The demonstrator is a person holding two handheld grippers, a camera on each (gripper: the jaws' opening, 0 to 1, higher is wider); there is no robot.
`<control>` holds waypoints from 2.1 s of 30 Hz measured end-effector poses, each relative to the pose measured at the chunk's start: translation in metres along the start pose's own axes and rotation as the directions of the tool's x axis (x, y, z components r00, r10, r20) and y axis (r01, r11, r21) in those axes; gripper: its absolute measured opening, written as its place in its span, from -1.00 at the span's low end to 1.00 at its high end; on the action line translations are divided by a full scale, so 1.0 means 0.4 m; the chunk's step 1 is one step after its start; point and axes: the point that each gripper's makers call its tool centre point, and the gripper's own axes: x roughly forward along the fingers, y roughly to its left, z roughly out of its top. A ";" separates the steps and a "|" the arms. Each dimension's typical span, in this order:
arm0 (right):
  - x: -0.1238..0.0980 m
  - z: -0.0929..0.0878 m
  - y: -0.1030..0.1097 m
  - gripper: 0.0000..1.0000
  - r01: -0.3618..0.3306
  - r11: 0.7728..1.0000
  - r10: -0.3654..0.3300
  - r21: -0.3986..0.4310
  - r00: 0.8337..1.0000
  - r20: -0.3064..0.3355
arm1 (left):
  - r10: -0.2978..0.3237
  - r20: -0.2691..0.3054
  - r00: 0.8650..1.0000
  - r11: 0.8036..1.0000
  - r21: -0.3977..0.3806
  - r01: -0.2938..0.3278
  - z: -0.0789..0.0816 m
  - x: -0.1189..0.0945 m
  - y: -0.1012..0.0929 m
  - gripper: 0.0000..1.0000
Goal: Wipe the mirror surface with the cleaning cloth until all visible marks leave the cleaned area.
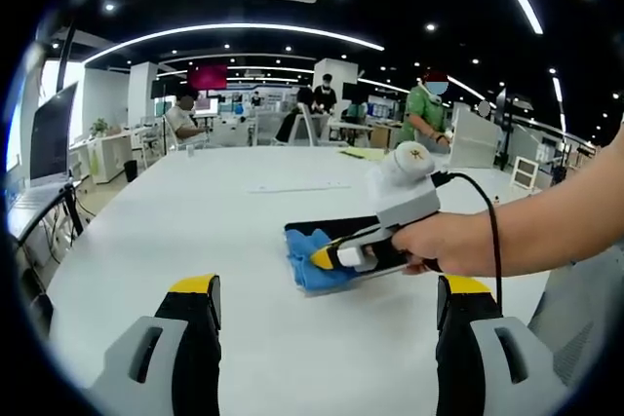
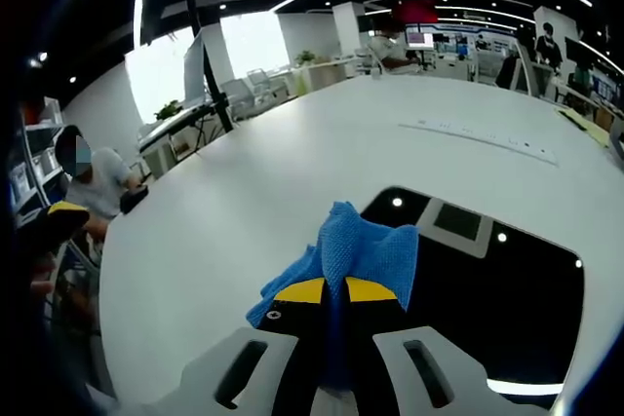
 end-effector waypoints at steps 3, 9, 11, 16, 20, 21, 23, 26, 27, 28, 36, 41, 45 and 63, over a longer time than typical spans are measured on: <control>-0.002 -0.002 -0.004 -0.97 -0.005 1.000 0.005 0.008 1.000 0.004 | -0.001 -0.001 1.000 1.000 -0.001 0.001 -0.002 0.001 0.001 0.85; -0.008 -0.008 -0.013 -0.97 -0.012 1.000 0.012 0.019 1.000 0.009 | -0.006 -0.004 1.000 1.000 0.001 0.006 -0.002 0.003 -0.006 0.85; -0.015 -0.012 -0.016 -0.97 -0.013 1.000 0.013 0.022 1.000 0.012 | -0.006 -0.005 1.000 1.000 0.003 0.006 -0.001 0.003 -0.008 0.85; -0.025 -0.020 -0.030 -0.97 -0.014 0.999 0.013 0.036 1.000 0.020 | -0.011 -0.006 1.000 1.000 0.002 0.011 -0.003 0.007 -0.008 0.85; -0.028 -0.022 -0.036 -0.97 -0.013 0.999 0.012 0.042 1.000 0.024 | -0.016 -0.005 1.000 1.000 0.006 0.016 -0.001 0.012 -0.013 0.85; -0.029 -0.022 -0.036 -0.98 -0.013 0.999 0.012 0.042 1.000 0.024 | -0.017 -0.005 1.000 1.000 0.007 0.017 -0.001 0.012 -0.014 0.85; -0.030 -0.022 -0.036 -0.98 -0.012 0.999 0.011 0.045 1.000 0.025 | -0.020 -0.005 1.000 1.000 0.006 0.020 -0.001 0.013 -0.015 0.84; -0.037 -0.026 -0.040 -0.98 -0.007 0.999 0.006 0.053 1.000 0.027 | -0.019 -0.005 1.000 1.000 0.006 0.019 -0.002 0.012 -0.014 0.84; -0.040 -0.028 -0.041 -0.98 -0.007 0.999 0.005 0.054 1.000 0.028 | -0.019 -0.006 1.000 1.000 0.006 0.019 -0.002 0.012 -0.014 0.84; -0.047 -0.030 -0.041 -0.98 -0.006 0.998 0.004 0.057 1.000 0.031 | -0.018 -0.006 1.000 1.000 0.007 0.018 -0.003 0.011 -0.015 0.84; -0.070 -0.042 -0.057 -0.98 0.002 0.998 -0.004 0.071 0.999 0.035 | -0.030 -0.007 1.000 1.000 0.010 0.030 0.001 0.015 -0.030 0.84; -0.083 -0.050 -0.080 -0.98 0.012 0.996 -0.016 0.083 0.999 0.038 | -0.032 -0.006 0.999 0.999 0.012 0.032 0.003 0.017 -0.031 0.84; -0.095 -0.055 -0.088 -0.98 0.020 0.996 -0.024 0.088 0.999 0.040 | -0.036 -0.007 0.999 0.999 0.016 0.037 0.005 0.020 -0.037 0.84; -0.100 -0.059 -0.101 -0.98 0.029 0.995 -0.033 0.097 0.999 0.041 | -0.055 -0.007 0.998 0.998 0.025 0.055 0.013 0.026 -0.054 0.84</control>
